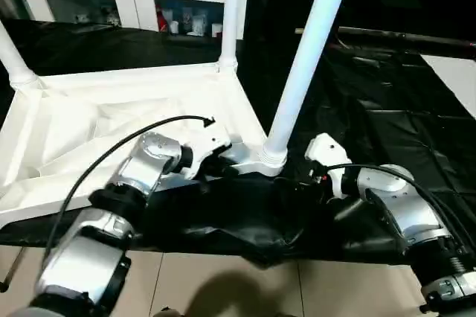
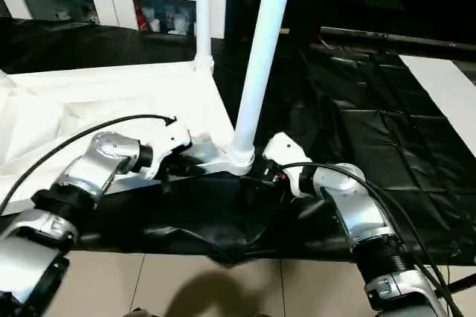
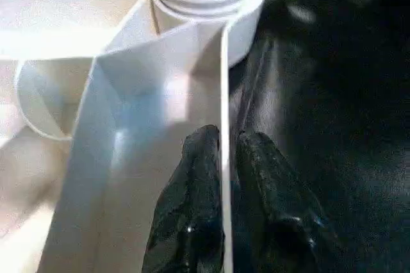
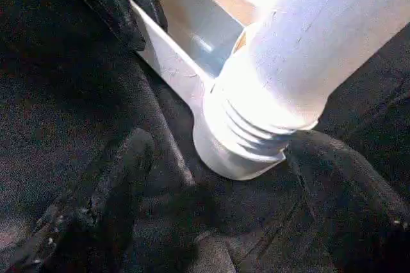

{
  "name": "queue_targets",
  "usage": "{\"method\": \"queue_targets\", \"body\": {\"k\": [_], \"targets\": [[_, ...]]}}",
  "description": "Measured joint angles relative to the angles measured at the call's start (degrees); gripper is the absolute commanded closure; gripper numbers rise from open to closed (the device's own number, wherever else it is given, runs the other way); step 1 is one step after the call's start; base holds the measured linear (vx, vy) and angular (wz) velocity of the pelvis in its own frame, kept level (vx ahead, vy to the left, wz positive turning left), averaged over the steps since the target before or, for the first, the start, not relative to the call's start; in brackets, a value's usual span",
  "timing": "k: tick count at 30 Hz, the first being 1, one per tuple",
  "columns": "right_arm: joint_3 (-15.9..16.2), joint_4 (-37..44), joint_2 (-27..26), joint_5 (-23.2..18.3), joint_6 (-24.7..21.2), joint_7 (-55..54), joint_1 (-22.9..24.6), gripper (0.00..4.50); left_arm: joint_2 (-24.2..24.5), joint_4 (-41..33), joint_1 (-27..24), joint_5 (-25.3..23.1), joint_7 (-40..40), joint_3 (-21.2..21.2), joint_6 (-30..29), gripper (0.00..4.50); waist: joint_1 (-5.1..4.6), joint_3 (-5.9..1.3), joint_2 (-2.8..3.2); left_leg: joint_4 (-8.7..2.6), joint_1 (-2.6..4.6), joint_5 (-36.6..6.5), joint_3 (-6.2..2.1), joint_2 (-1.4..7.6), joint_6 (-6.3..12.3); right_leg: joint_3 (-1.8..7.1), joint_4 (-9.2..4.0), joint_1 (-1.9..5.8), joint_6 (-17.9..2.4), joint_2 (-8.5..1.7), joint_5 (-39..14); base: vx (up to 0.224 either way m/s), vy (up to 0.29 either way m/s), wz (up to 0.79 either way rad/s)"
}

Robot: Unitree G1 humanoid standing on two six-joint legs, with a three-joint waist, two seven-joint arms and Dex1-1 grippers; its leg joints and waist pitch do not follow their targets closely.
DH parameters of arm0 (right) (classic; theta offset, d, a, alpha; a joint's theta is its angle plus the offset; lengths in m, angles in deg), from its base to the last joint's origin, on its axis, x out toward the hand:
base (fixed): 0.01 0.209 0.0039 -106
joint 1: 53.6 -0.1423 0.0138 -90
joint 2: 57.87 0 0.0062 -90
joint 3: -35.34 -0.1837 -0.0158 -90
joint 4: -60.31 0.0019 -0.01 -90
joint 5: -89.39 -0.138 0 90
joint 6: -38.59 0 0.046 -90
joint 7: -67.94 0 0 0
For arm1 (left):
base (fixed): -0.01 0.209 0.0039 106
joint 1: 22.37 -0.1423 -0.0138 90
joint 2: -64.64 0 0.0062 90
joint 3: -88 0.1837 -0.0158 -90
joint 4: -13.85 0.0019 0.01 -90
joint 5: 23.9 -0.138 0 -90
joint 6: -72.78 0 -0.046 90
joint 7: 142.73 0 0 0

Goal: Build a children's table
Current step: Rotate table base, then rotate leg to tighten

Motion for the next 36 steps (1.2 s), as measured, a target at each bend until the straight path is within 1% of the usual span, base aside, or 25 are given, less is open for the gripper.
{"method": "queue_targets", "body": {"k": [3,4,6,7,10,13,14,18,23,27,28,29,30,32,33,34,36], "targets": [[-0.02,0.0,0.0,-0.09,0.33,-0.04,0.0,0.73,-0.2,0.55,0.38,0.16,0.36,-0.26,-0.65,4.25,-0.02,0.0,0.0,0.0,0.0,0.0,0.0,0.0,0.0,0.0,0.03,0.01,0.0,0.0,0.02,0.0,0.0,0.0],[-0.02,-0.01,0.0,-0.09,0.51,-0.12,0.0,0.73,-0.22,0.55,0.38,0.24,0.41,-0.28,-0.66,4.38,-0.02,0.0,0.0,0.0,0.0,0.0,0.0,0.01,0.0,0.0,0.04,0.01,0.0,0.01,0.03,0.0,0.0,0.0],[-0.12,-0.18,-0.04,-0.15,1.17,-0.5,0.01,0.73,-0.2,0.55,0.36,0.59,0.03,-0.33,-0.7,4.38,-0.04,0.0,0.0,0.0,0.0,0.0,0.0,0.01,0.0,0.0,0.04,0.0,0.0,0.01,0.04,0.0,0.0,0.0],[-0.38,-0.53,-0.2,-0.29,1.64,-0.7,0.01,0.73,-0.16,0.42,0.27,0.82,-0.17,-0.35,-0.72,4.38,-0.04,0.0,-0.01,0.0,0.0,0.0,0.0,0.01,0.0,0.0,0.03,0.0,0.01,0.01,0.04,0.0,0.0,0.0],[-2.45,-2.19,-1.81,-2.1,2.2,-1.21,-0.06,0.73,0.11,-1.07,-0.6,1.11,-0.8,-0.42,-0.92,4.38,-0.03,-0.03,0.05,-0.01,-0.01,0.0,0.01,0.01,0.0,0.02,-0.01,-0.01,0.03,0.01,0.03,0.0,0.0,0.0],[-3.46,-2.81,-2.6,-3.86,2.14,-0.88,-0.11,0.37,0.92,-3.69,-2.39,1.74,-2.43,-0.71,-0.42,4.5,0.06,-0.04,0.06,-0.11,-0.02,-0.01,0.03,0.01,0.03,0.02,-0.05,-0.03,0.03,0.01,-0.05,0.0,0.0,0.0],[-3.63,-2.85,-2.73,-4.37,2.09,-0.63,-0.15,0.37,1.17,-4.24,-2.75,1.77,-3.04,-0.63,-0.2,4.5,0.14,-0.04,0.06,-0.14,-0.02,-0.01,0.04,0.0,0.03,0.01,-0.05,-0.03,0.03,0.01,-0.06,0.0,0.0,0.0],[-3.53,-3.2,-2.97,-5.54,2.01,1.62,-0.37,0.02,1.55,-6.41,-4.14,1.84,-4.32,-0.06,0.38,4.5,0.3,-0.05,0.07,-0.15,-0.01,0.0,0.05,0.0,0.01,0.0,-0.04,0.0,0.04,0.0,-0.08,0.0,0.0,0.0],[-3.25,-5.88,-4.01,-5.48,2.18,2.03,-1.17,0.02,1.79,-7.71,-4.84,2.02,-4.66,0.35,0.29,4.5,0.28,-0.05,0.06,-0.09,0.0,0.0,0.06,0.0,0.0,0.02,-0.03,0.01,0.04,-0.03,-0.07,0.0,0.0,0.0],[-3.22,-10.25,-5.88,-5.05,3.28,1.37,-3.88,0.02,2.06,-8.49,-5.22,2.04,-4.71,0.33,0.15,4.5,0.26,-0.05,0.07,-0.12,-0.01,0.0,0.06,0.0,0.0,0.01,-0.02,-0.01,0.04,-0.02,-0.07,0.0,0.0,0.0],[-3.23,-11.13,-6.23,-5.06,3.59,1.16,-4.44,0.18,2.09,-8.59,-5.25,2.04,-4.73,0.35,0.14,4.5,0.26,-0.05,0.07,-0.12,-0.02,0.0,0.06,0.0,0.0,0.02,-0.02,-0.01,0.04,-0.02,-0.08,0.0,0.0,0.0],[-3.25,-11.77,-6.5,-5.06,3.91,0.84,-4.86,0.18,2.15,-8.64,-5.25,2.02,-4.74,0.36,0.14,4.5,0.31,-0.05,0.07,-0.13,-0.03,0.0,0.05,0.0,0.0,0.01,-0.03,-0.01,0.05,-0.02,-0.08,0.0,0.0,0.0],[-3.28,-12.31,-6.83,-5.06,4.55,0.49,-5.16,0.35,2.2,-8.69,-5.25,2.0,-4.74,0.4,0.12,4.5,0.35,-0.05,0.07,-0.13,-0.03,0.0,0.06,0.0,0.0,0.02,-0.04,-0.01,0.05,-0.02,-0.09,0.0,0.0,0.0],[-3.44,-13.39,-7.34,-5.1,4.74,0.14,-5.6,0.39,2.23,-8.74,-5.25,2.02,-4.84,0.38,-0.06,4.5,0.31,-0.05,0.07,-0.14,-0.03,0.0,0.06,0.0,0.0,0.02,-0.05,-0.01,0.05,-0.02,-0.09,0.0,0.0,0.0],[-3.48,-14.15,-7.58,-5.11,4.76,0.12,-5.79,0.48,2.29,-8.81,-5.25,2.02,-4.84,0.38,-0.21,4.5,0.3,-0.05,0.07,-0.14,-0.03,0.0,0.06,0.0,0.0,0.02,-0.05,-0.01,0.05,-0.02,-0.09,0.0,0.0,0.0],[-3.52,-14.77,-7.82,-5.11,4.82,0.15,-5.94,0.73,2.32,-8.92,-5.3,2.04,-4.84,0.36,-0.36,4.5,0.28,-0.05,0.07,-0.13,-0.03,0.0,0.06,0.0,0.0,0.02,-0.04,-0.01,0.05,-0.02,-0.08,0.0,0.0,0.0],[-3.55,-16.34,-8.11,-5.09,5.42,0.22,-6.27,0.79,2.46,-9.2,-5.41,2.07,-4.85,0.37,-0.58,4.5,0.27,-0.05,0.07,-0.13,-0.03,0.0,0.06,0.0,0.0,0.02,-0.04,-0.01,0.05,-0.02,-0.08,0.0,0.0,0.0]]}}
